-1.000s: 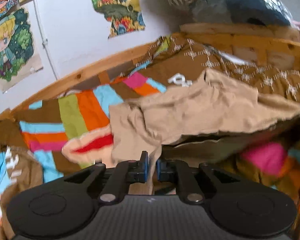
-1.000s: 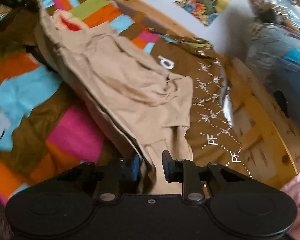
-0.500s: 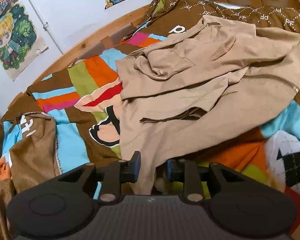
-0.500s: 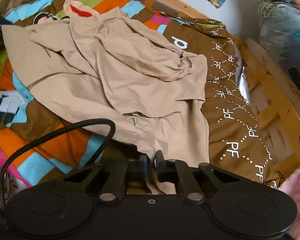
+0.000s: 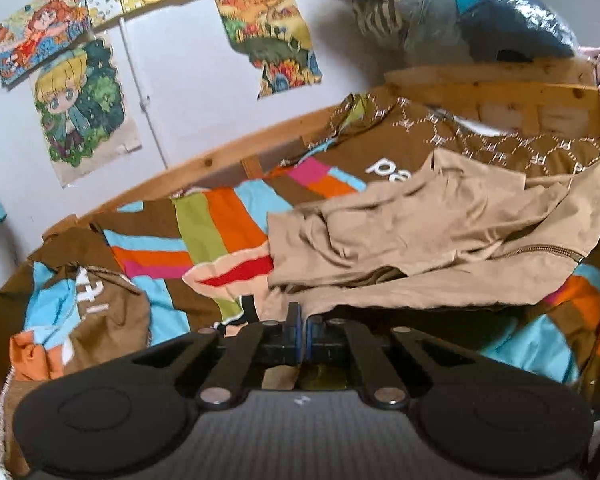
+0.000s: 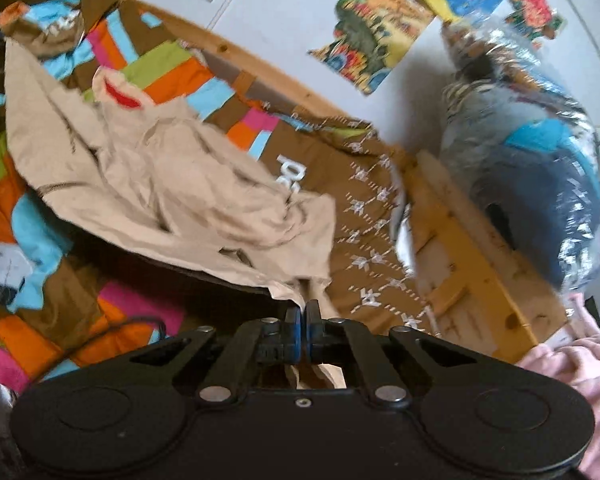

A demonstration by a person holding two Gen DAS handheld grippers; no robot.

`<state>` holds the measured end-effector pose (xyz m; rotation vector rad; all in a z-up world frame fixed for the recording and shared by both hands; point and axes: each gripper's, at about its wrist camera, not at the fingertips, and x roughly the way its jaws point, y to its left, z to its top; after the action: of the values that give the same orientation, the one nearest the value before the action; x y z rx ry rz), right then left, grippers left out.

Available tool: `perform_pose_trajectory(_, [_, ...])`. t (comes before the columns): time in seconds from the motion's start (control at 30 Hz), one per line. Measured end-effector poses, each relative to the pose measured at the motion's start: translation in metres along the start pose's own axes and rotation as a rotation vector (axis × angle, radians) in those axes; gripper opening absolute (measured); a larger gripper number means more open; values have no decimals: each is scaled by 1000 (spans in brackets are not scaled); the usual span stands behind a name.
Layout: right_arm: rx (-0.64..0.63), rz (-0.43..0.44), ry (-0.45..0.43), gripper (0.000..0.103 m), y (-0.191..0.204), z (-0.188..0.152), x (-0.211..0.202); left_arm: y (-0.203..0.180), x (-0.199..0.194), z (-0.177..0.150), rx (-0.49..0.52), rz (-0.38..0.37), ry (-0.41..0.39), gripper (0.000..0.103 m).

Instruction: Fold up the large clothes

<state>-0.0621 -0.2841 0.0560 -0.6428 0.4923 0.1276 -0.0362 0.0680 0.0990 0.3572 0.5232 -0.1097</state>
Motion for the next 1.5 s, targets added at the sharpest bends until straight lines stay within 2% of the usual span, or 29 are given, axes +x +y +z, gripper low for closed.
perform_pose_trajectory(0.17, [15,-5,-29,0,-21,18,-1,15,-3,19,-2,-29,-1,1])
perform_pose_trajectory(0.3, [36,-1,-25,2,-41,34,36,31,26,47,-36,-50,45,2])
perform_pose_trajectory(0.4, [98,6,-17,4,-56,42,76,39,59,62,-23,-52,76,2])
perform_pose_trajectory(0.53, [94,-31,-31,5,-60,59,129,43,113,87,16,-27,116,2])
perform_pose_trajectory(0.73, [146,-71,-34,9,-66,79,218,45,215,115,70,18,193,3])
perform_pose_trajectory(0.8, [189,-65,-12,13,-65,77,248,42,252,111,78,27,224,4])
perform_pose_trajectory(0.9, [295,-43,28,21,-57,61,283,41,300,93,9,5,296,5])
perform_pose_trajectory(1.03, [479,33,14,61,-60,38,287,62,327,71,-229,-83,403,10])
perform_pose_trajectory(1.07, [493,50,-16,69,-61,37,279,74,325,68,-303,-113,410,21])
perform_pose_trajectory(1.1, [495,60,-49,73,-61,35,268,86,320,66,-366,-132,400,49])
perform_pose_trajectory(1.13, [491,59,-71,82,-61,35,258,97,313,65,-418,-136,378,64])
perform_pose_trajectory(1.17, [491,59,-87,89,-62,34,247,109,302,63,-471,-116,338,85])
perform_pose_trajectory(1.2, [502,59,-99,91,-62,32,234,119,292,61,-508,-93,298,89])
perform_pose_trajectory(1.27, [545,55,-115,98,-63,27,213,135,271,52,-568,-83,251,90])
perform_pose_trajectory(1.4, [668,2,-66,99,-68,5,186,144,246,17,-648,-45,285,90])
perform_pose_trajectory(1.43, [718,2,-36,98,-72,-3,185,142,242,9,-658,-42,294,90])
perform_pose_trajectory(1.5, [802,11,2,89,-79,-17,187,138,238,-8,-678,-52,323,86])
